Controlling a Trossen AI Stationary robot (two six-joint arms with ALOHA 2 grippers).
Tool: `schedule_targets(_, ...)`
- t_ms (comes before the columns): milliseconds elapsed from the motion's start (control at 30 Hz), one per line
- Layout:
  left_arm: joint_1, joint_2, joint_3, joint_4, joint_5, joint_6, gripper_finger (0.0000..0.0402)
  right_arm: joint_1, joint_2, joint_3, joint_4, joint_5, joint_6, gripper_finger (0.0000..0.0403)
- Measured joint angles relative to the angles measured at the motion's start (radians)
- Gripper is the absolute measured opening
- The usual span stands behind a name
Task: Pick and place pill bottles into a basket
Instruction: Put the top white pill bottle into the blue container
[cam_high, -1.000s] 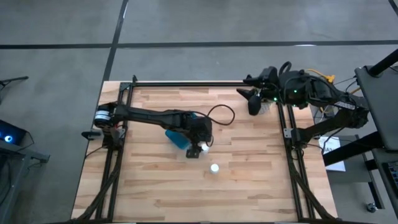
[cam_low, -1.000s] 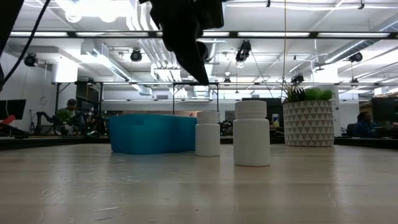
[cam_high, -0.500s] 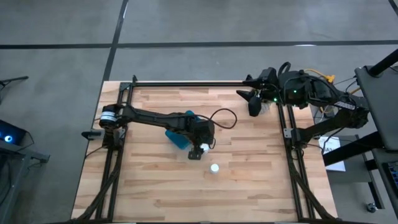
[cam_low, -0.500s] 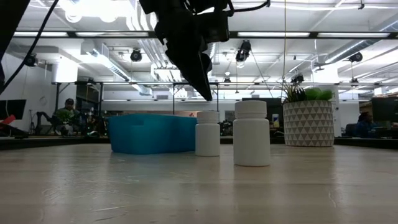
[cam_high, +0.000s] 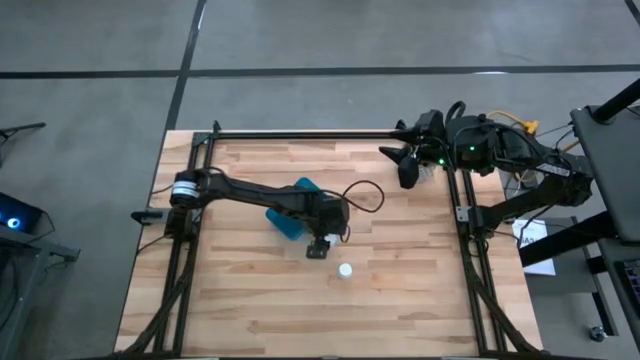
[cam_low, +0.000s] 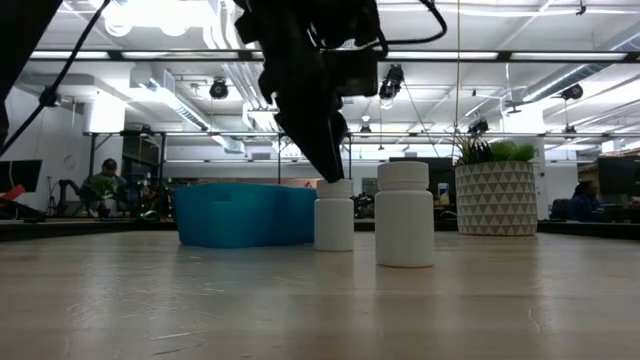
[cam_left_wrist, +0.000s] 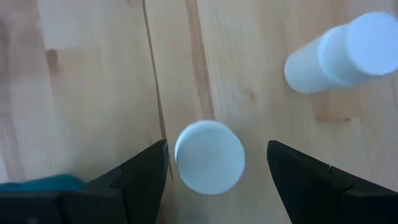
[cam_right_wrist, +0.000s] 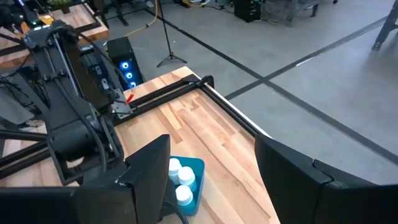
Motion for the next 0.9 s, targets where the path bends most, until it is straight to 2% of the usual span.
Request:
schedule_targets(400, 0.028, 0.007, -0.004, 0.007, -0.026, 0.02, 0.0256, 0.0, 0.0, 0.0, 0.001, 0.0, 0.0, 0.0226)
schedule_targets(600, 0.03, 0.028, -0.005, 0.016, 0.013, 0.021, 0.0256, 0.0, 0.0, 0.0, 0.001, 0.0, 0.0, 0.0226)
schedule_targets(900, 0.03, 0.036, -0.008, 0.012, 0.016, 0.018, 0.0256, 0.0, 0.0, -0.002, 0.001, 0.001, 0.0, 0.0226)
